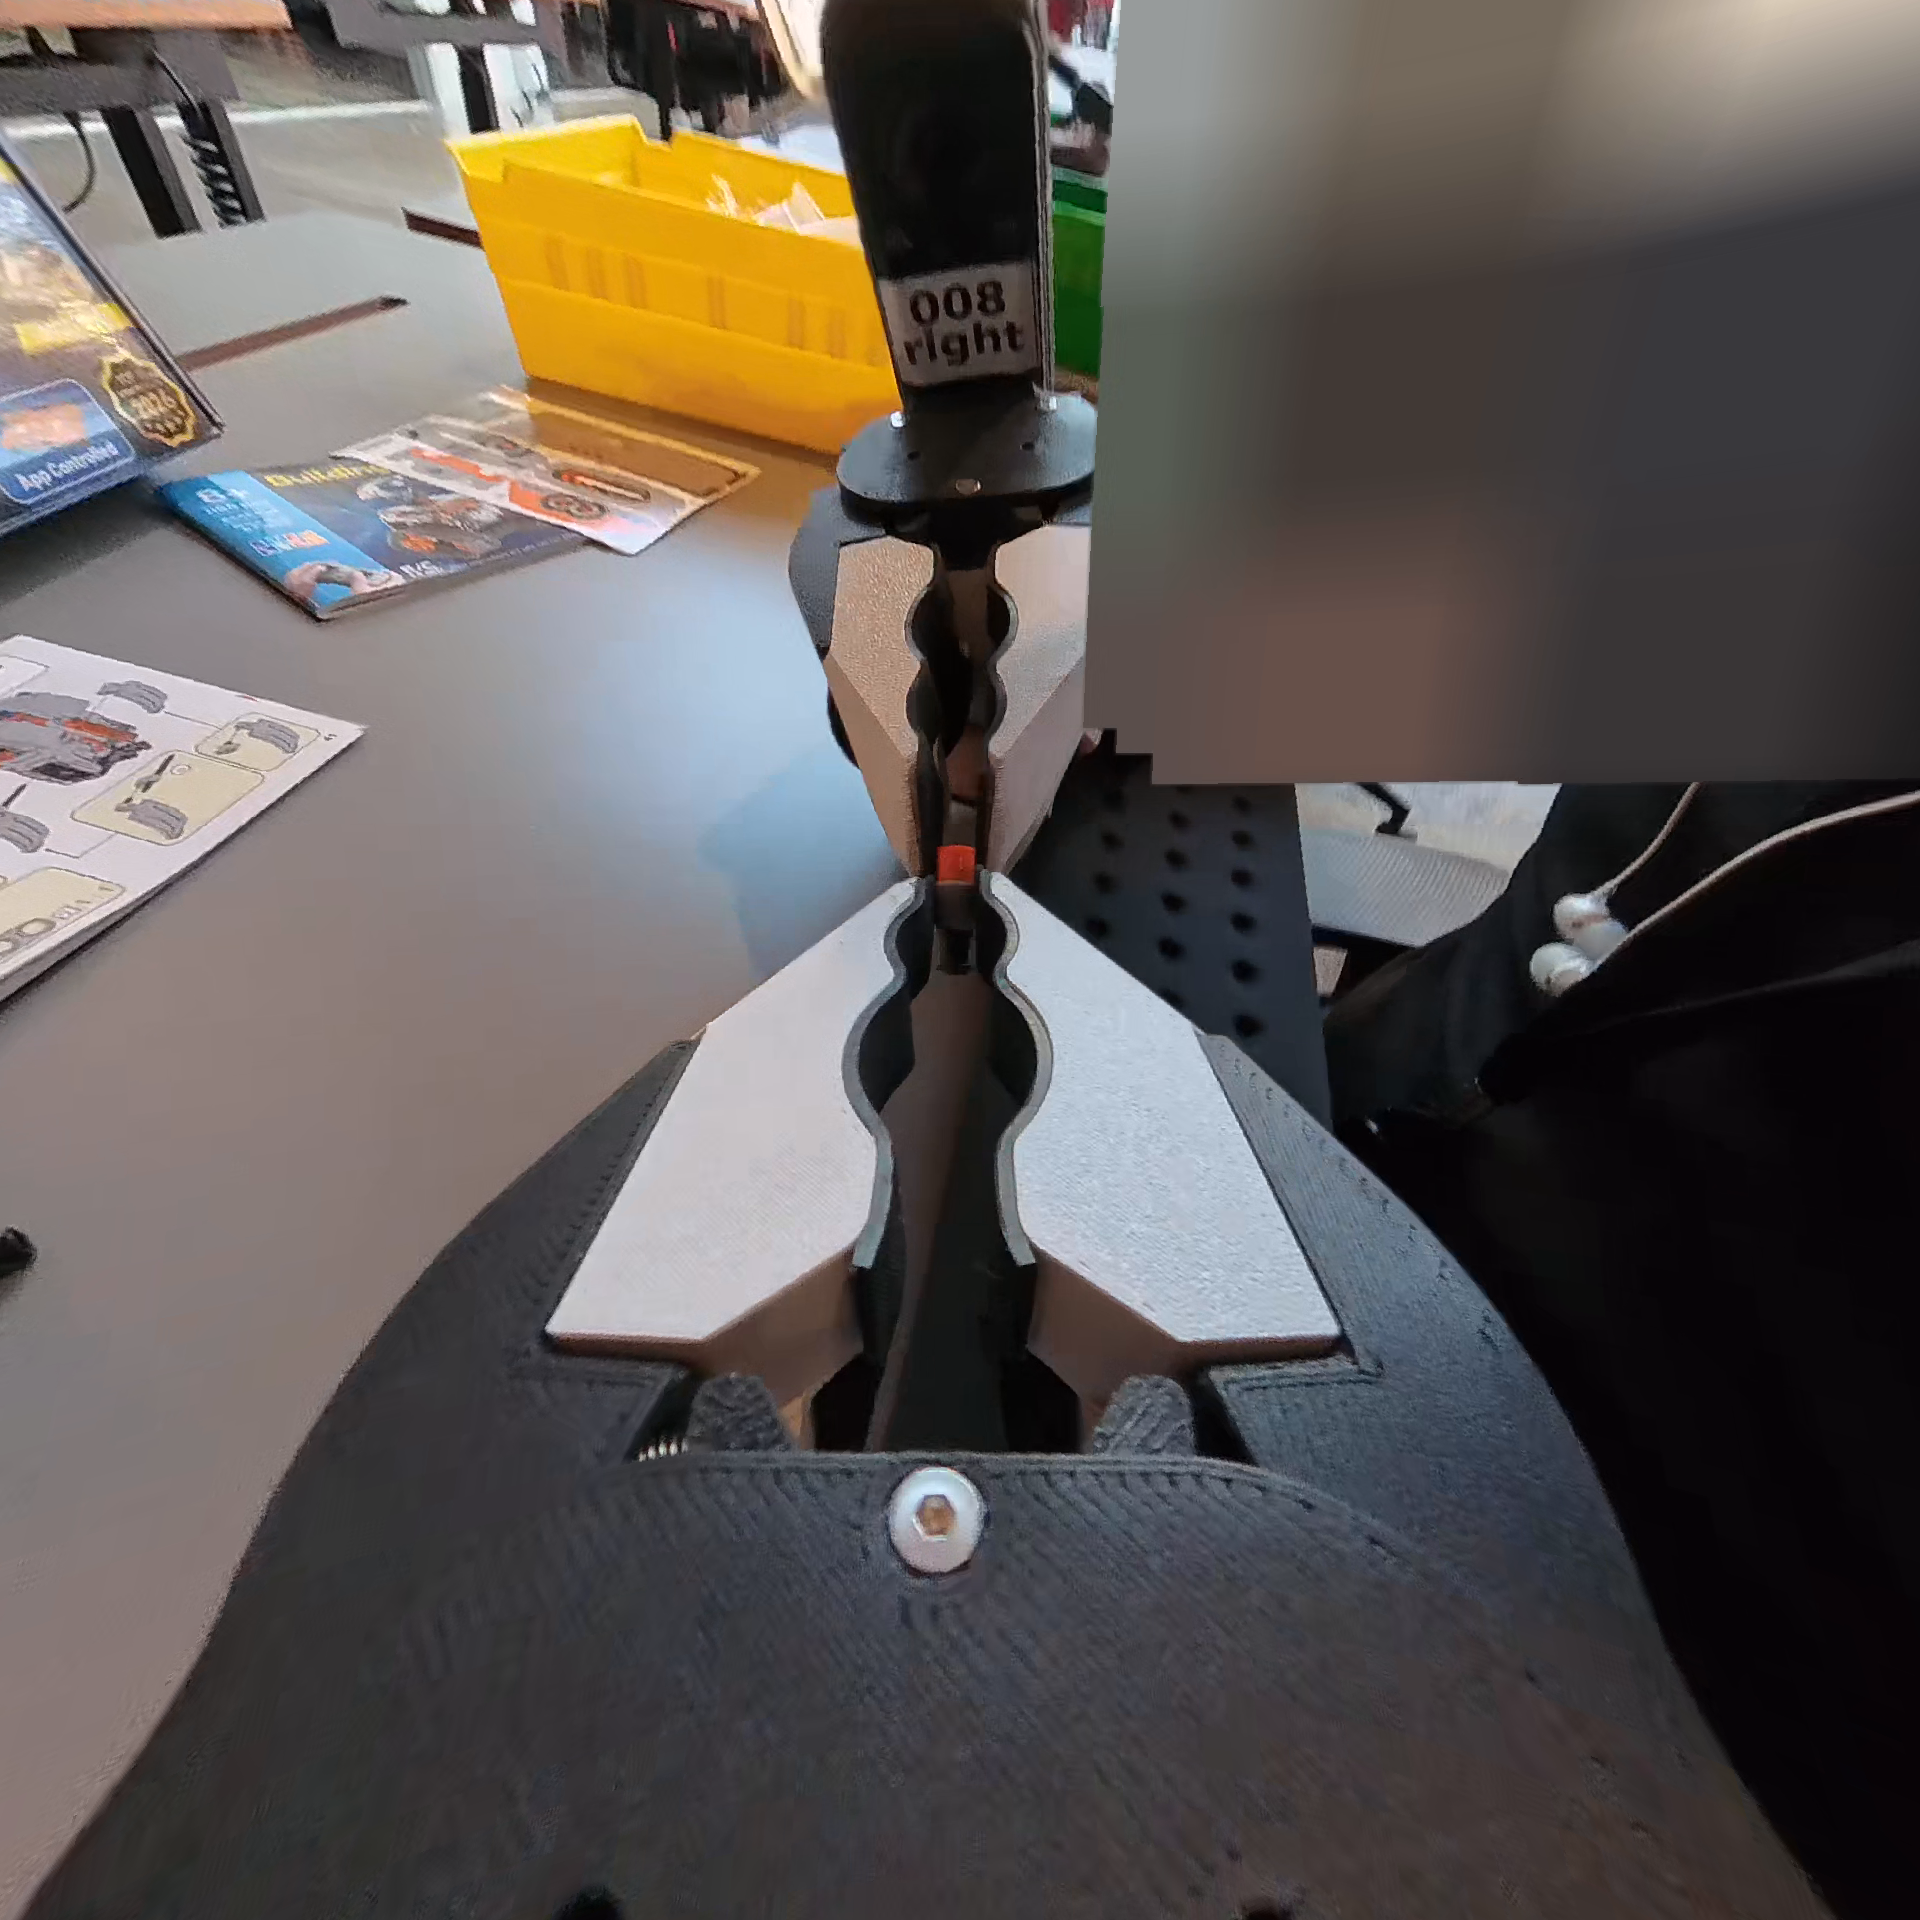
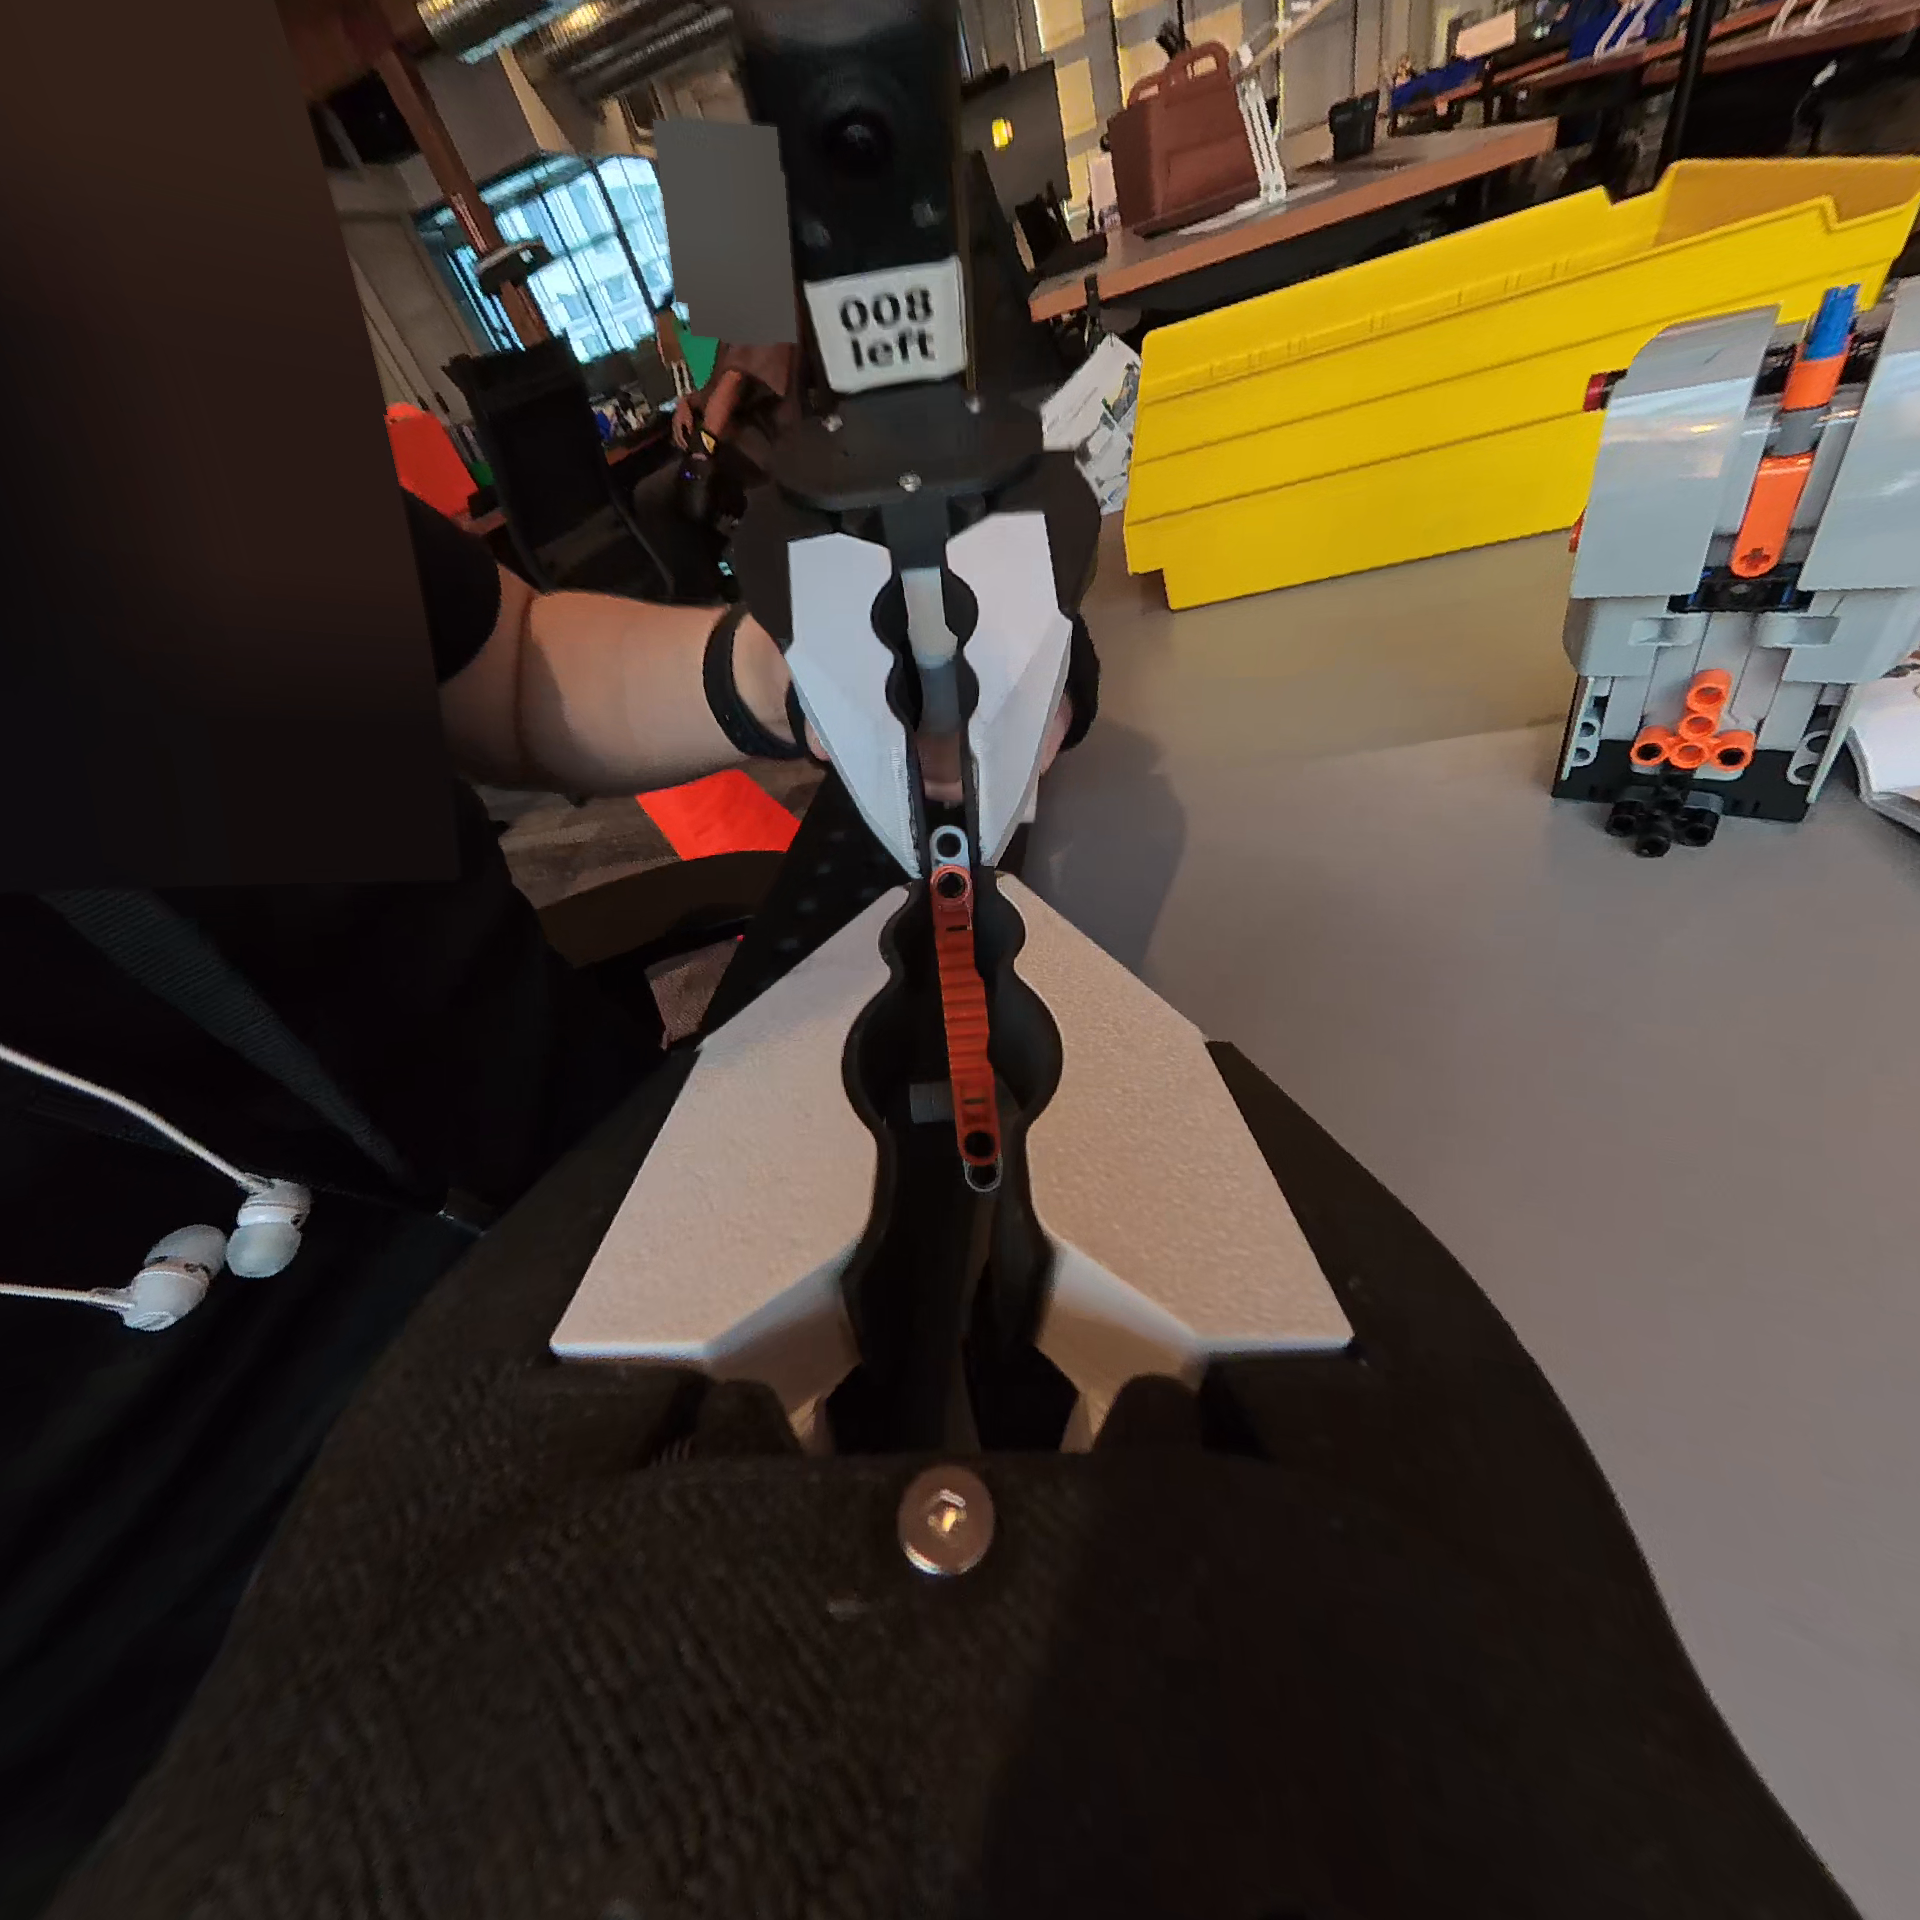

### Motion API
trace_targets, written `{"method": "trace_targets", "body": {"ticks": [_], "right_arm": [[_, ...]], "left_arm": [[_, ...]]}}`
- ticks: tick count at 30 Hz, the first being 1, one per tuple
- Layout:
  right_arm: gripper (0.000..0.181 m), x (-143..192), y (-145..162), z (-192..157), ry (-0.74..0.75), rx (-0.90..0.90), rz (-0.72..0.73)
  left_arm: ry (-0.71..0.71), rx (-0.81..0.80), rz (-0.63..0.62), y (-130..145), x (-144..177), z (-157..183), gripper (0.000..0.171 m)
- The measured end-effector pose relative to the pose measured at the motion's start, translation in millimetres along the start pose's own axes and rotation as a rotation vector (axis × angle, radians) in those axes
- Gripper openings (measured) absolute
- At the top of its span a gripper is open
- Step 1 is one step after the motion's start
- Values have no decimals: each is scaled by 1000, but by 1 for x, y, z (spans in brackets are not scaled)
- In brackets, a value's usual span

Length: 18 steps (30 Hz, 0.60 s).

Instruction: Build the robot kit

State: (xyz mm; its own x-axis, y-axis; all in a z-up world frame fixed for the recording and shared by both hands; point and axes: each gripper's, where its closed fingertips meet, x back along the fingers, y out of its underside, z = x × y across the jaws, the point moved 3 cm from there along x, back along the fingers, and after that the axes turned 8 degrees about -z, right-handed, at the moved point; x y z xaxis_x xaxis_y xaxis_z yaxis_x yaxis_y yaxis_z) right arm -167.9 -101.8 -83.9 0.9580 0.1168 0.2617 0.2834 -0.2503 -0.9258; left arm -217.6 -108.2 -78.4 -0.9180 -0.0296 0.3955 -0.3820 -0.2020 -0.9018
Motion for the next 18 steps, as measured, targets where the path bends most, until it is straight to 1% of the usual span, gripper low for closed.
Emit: {"method": "trace_targets", "body": {"ticks": [3,7,9,11,12,14,18], "right_arm": [[7,2,-3,-1,-21,-15,35],[7,1,-3,0,-8,-5,37],[6,0,-2,1,-24,-27,32],[8,-4,4,3,-11,-24,-9],[11,-6,4,3,-1,-7,-23],[7,-7,7,4,23,25,-56],[7,-10,14,5,72,92,-129]], "left_arm": [[3,35,48,-2,2,0,6],[-27,9,12,0,-2,1,6],[-24,6,-20,2,-2,1,5],[-31,-26,-106,8,-2,-1,5],[-40,-57,-144,9,-2,-1,6],[-59,-122,-234,10,-3,-2,6],[-77,-236,-416,14,-7,-4,6]]}}
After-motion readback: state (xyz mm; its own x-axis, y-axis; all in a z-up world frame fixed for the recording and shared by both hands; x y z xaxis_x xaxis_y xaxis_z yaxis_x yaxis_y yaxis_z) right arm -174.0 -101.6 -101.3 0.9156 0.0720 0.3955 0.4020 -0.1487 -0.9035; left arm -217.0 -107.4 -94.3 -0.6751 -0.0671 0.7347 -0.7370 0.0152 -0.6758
